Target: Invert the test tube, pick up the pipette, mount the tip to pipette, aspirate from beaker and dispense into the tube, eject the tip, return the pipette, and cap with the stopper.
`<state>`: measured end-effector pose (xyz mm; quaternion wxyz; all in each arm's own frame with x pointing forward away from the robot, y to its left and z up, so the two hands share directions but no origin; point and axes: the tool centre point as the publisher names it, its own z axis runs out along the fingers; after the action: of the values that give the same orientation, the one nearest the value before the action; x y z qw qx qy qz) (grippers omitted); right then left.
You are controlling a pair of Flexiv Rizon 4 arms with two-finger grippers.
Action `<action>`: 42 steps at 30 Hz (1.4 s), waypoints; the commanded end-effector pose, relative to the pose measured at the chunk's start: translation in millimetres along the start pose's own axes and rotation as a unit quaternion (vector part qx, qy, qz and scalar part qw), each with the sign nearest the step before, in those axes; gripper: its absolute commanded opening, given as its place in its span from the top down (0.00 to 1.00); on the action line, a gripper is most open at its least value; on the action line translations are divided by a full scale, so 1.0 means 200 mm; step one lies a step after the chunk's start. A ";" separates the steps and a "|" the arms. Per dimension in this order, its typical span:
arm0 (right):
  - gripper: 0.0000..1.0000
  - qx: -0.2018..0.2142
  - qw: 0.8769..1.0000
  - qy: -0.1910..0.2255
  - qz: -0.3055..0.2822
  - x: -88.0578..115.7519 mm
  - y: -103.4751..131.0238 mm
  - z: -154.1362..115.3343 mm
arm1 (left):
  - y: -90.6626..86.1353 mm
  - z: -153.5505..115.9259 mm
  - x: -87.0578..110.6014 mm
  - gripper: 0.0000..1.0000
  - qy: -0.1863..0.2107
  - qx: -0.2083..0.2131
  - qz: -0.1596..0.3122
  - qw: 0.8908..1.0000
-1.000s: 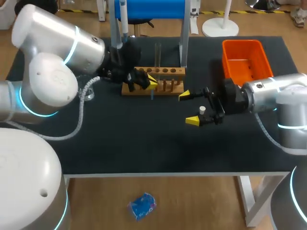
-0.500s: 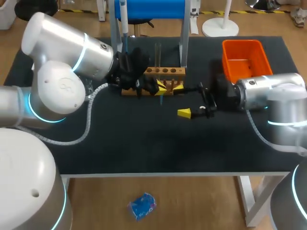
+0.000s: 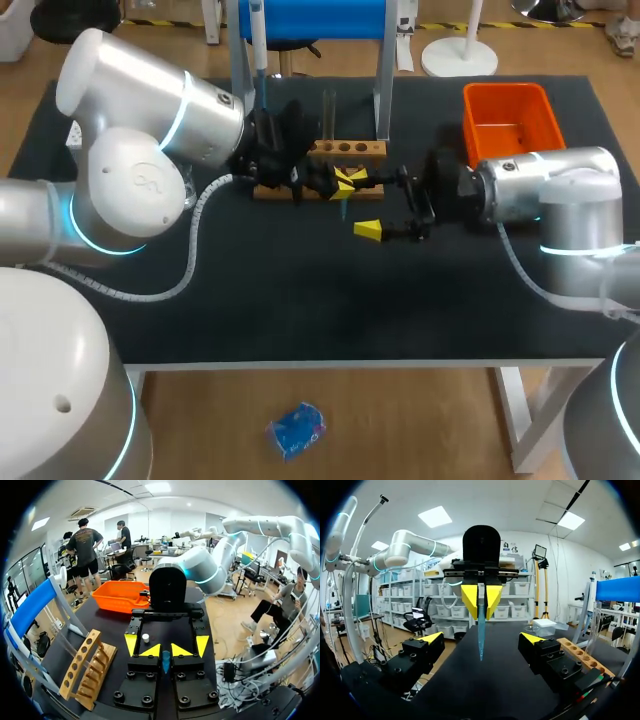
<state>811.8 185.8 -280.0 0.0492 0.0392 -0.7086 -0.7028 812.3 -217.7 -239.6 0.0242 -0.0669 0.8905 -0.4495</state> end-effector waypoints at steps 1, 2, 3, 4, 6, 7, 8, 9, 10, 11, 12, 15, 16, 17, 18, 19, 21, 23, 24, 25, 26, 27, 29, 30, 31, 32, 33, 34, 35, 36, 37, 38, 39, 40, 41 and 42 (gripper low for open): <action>0.00 -0.001 1.000 0.004 -0.001 -0.02 -0.01 0.04 | 0.00 0.01 -0.01 1.00 0.004 -0.003 -0.001 1.000; 0.00 0.000 1.000 0.004 -0.001 -0.02 -0.01 0.05 | 0.00 0.02 -0.01 1.00 0.004 -0.003 -0.001 1.000; 0.04 -0.001 1.000 0.005 -0.002 -0.02 -0.01 0.05 | 0.00 0.02 -0.01 1.00 0.005 -0.003 -0.001 1.000; 0.06 -0.002 1.000 0.005 -0.002 -0.02 0.00 0.06 | 0.00 0.02 -0.01 1.00 0.007 -0.004 -0.001 1.000; 0.11 0.000 1.000 0.006 -0.002 -0.03 0.00 0.06 | 0.00 0.03 -0.01 1.00 0.008 -0.006 -0.002 1.000; 0.24 0.000 1.000 0.006 -0.003 -0.03 0.00 0.07 | 0.00 0.03 -0.01 1.00 0.008 -0.007 -0.002 1.000; 0.31 0.000 1.000 0.007 -0.003 -0.03 0.00 0.07 | 0.00 0.03 -0.01 1.00 0.009 -0.007 -0.003 1.000; 0.33 -0.001 1.000 0.007 -0.003 -0.03 0.00 0.07 | 0.00 0.03 -0.01 1.00 0.010 -0.008 -0.004 1.000; 0.38 -0.001 1.000 0.008 -0.003 -0.03 0.00 0.08 | 0.00 0.03 -0.01 1.00 0.011 -0.009 -0.004 1.000; 0.47 0.000 1.000 0.008 -0.003 -0.03 0.00 0.08 | 0.00 0.04 -0.01 1.00 0.012 -0.010 -0.004 1.000; 0.51 0.000 1.000 0.008 -0.003 -0.03 0.00 0.09 | 0.00 0.04 -0.01 1.00 0.013 -0.011 -0.005 1.000; 0.55 0.001 1.000 0.009 -0.002 -0.03 0.00 0.09 | 0.00 0.04 -0.01 1.00 0.014 -0.013 -0.006 1.000; 0.55 0.001 1.000 0.010 -0.001 -0.03 0.00 0.09 | 0.00 0.04 -0.01 1.00 0.014 -0.013 -0.006 1.000; 0.58 0.000 1.000 0.010 -0.001 -0.02 -0.01 0.10 | 0.00 0.04 -0.01 1.00 0.013 -0.014 -0.006 1.000; 0.60 0.000 1.000 0.011 -0.001 -0.01 -0.01 0.10 | 0.01 0.04 -0.01 1.00 0.013 -0.014 -0.007 1.000; 0.60 0.001 1.000 0.011 -0.001 -0.01 -0.01 0.10 | 0.01 0.04 -0.01 1.00 0.012 -0.016 -0.007 1.000; 0.64 0.001 1.000 0.011 -0.001 -0.02 -0.01 0.10 | 0.01 0.04 -0.01 1.00 0.013 -0.018 -0.008 1.000; 0.65 -0.001 1.000 0.013 0.000 -0.02 -0.01 0.10 | 0.01 0.05 -0.02 1.00 0.012 -0.020 -0.009 1.000; 0.65 0.001 1.000 0.013 -0.001 -0.02 -0.01 0.10 | 0.01 0.05 -0.02 1.00 0.013 -0.021 -0.009 1.000; 0.65 0.003 1.000 0.013 -0.002 -0.02 -0.01 0.09 | 0.02 0.06 -0.02 1.00 0.014 -0.022 -0.010 1.000; 0.64 0.001 1.000 0.013 -0.002 -0.02 -0.01 0.09 | 0.02 0.06 -0.02 1.00 0.014 -0.023 -0.011 1.000; 0.64 0.000 1.000 0.013 -0.002 -0.03 -0.01 0.09 | 0.02 0.07 -0.02 1.00 0.015 -0.025 -0.012 1.000; 0.64 0.001 1.000 0.013 -0.001 -0.02 -0.01 0.09 | 0.03 0.07 -0.02 1.00 0.016 -0.026 -0.013 0.999; 0.65 0.001 1.000 0.013 -0.001 -0.02 -0.01 0.09 | 0.03 0.07 -0.02 1.00 0.016 -0.027 -0.013 0.999; 0.67 0.001 1.000 0.013 -0.001 -0.02 -0.01 0.09 | 0.03 0.07 -0.03 1.00 0.017 -0.027 -0.013 0.999; 0.71 0.001 1.000 0.013 -0.001 -0.02 -0.01 0.09 | 0.03 0.07 -0.03 1.00 0.016 -0.026 -0.014 0.999; 0.76 0.002 1.000 0.013 0.000 -0.02 -0.01 0.09 | 0.03 0.07 -0.03 1.00 0.016 -0.026 -0.014 0.999; 0.79 0.001 1.000 0.013 0.000 -0.02 -0.02 0.09 | 0.03 0.07 -0.03 1.00 0.015 -0.025 -0.013 0.999; 0.76 0.002 1.000 0.013 0.001 -0.02 -0.02 0.09 | 0.03 0.07 -0.03 1.00 0.013 -0.024 -0.013 1.000; 0.73 0.002 1.000 0.014 0.002 -0.02 -0.02 0.09 | 0.03 0.07 -0.03 1.00 0.013 -0.024 -0.013 1.000; 0.72 0.002 1.000 0.014 0.002 -0.02 -0.03 0.09 | 0.03 0.07 -0.03 1.00 0.013 -0.024 -0.013 1.000; 0.72 0.001 1.000 0.015 0.003 -0.01 -0.03 0.09 | 0.03 0.07 -0.03 1.00 0.012 -0.023 -0.013 1.000; 0.73 0.001 1.000 0.015 0.004 -0.01 -0.03 0.09 | 0.04 0.06 -0.03 1.00 0.012 -0.023 -0.014 1.000; 0.74 0.001 1.000 0.015 0.004 -0.01 -0.03 0.09 | 0.04 0.06 -0.04 1.00 0.012 -0.023 -0.014 1.000; 0.75 0.000 1.000 0.015 0.004 -0.01 -0.03 0.09 | 0.04 0.06 -0.04 1.00 0.012 -0.023 -0.014 1.000; 0.76 0.000 1.000 0.015 0.005 -0.01 -0.04 0.09 | 0.04 0.06 -0.04 1.00 0.012 -0.023 -0.014 1.000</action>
<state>811.0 204.9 -285.2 0.0622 0.0448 -0.7093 -0.7008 820.2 -222.3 -253.2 0.0059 -0.0743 0.8998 -0.4300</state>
